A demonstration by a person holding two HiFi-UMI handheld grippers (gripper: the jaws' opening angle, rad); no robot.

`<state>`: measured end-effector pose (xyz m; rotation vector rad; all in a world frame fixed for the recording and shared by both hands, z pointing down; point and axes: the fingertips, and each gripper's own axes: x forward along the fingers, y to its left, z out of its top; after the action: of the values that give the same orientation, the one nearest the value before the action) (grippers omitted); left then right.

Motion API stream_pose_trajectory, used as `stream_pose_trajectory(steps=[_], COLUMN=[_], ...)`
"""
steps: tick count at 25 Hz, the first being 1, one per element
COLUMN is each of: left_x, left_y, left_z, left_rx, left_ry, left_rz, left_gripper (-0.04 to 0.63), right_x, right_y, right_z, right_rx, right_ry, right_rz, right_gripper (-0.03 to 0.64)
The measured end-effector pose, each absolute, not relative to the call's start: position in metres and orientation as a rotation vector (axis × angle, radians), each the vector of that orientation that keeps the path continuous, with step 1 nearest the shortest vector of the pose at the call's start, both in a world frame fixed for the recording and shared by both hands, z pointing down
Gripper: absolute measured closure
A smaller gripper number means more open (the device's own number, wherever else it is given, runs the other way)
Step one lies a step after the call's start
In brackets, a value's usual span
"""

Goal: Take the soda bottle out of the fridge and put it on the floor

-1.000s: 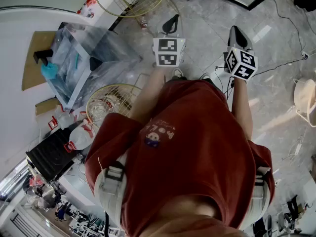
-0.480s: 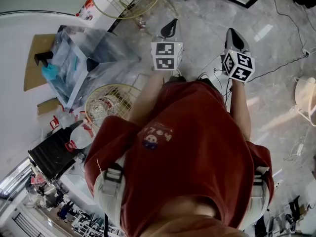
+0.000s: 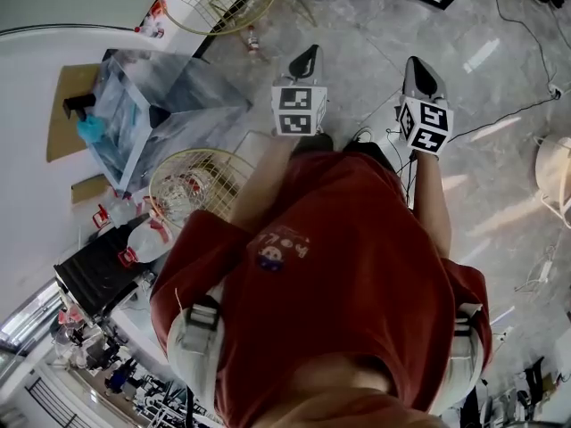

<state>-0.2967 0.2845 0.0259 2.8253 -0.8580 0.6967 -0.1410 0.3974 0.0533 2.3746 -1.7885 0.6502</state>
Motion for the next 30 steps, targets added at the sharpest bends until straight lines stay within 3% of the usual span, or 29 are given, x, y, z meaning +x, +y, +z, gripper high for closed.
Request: stream_pose_trajectory(steps=[14, 30], left_x=[-0.271, -0.188], left_y=[0.294, 0.174], left_z=[0.04, 0.049], left_rx=[2.798, 2.792], left_ry=[-0.877, -0.848], left_rz=[0.686, 0.624], left_gripper=[0.597, 0.597], right_x=[-0.112, -0.034], right_y=[0.412, 0.292], right_z=[0.073, 0.064], right_rx=[2.38, 2.381], right_ry=[-1.779, -1.756], right_rz=[0.711, 0.681], right_gripper=[0.62, 0.62])
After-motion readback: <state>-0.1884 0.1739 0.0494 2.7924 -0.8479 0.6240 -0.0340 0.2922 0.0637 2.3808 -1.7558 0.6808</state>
